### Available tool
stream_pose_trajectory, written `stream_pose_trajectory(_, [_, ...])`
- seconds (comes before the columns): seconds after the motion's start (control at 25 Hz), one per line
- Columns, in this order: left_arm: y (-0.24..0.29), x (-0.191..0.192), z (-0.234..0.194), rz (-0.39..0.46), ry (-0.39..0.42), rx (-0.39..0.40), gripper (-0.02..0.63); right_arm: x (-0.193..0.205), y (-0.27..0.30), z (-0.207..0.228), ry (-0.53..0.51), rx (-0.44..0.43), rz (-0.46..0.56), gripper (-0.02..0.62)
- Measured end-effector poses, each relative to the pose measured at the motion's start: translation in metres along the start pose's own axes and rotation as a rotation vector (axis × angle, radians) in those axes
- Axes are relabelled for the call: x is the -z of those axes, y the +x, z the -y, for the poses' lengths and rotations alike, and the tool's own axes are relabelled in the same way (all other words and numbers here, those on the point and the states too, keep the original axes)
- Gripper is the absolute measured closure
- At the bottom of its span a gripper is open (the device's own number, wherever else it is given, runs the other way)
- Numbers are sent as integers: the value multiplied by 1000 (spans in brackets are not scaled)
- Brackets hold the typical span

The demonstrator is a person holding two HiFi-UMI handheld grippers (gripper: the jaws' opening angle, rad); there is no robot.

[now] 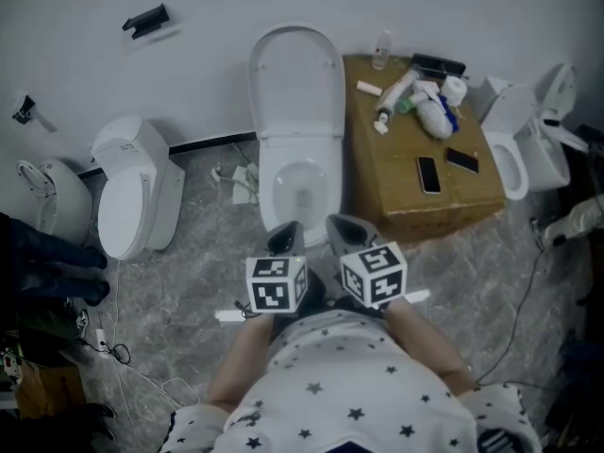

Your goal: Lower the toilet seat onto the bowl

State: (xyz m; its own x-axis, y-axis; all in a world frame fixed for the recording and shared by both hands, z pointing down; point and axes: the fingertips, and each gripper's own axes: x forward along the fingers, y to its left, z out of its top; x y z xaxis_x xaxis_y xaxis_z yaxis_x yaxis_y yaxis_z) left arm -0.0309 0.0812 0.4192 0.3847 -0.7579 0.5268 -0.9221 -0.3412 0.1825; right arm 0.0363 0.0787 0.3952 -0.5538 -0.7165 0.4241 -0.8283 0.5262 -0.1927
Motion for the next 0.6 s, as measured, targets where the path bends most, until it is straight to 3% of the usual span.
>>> stream_pose_trajectory(0.6, [0, -5, 4, 10, -3, 12, 607, -2, -5, 1, -5, 4, 16, 589])
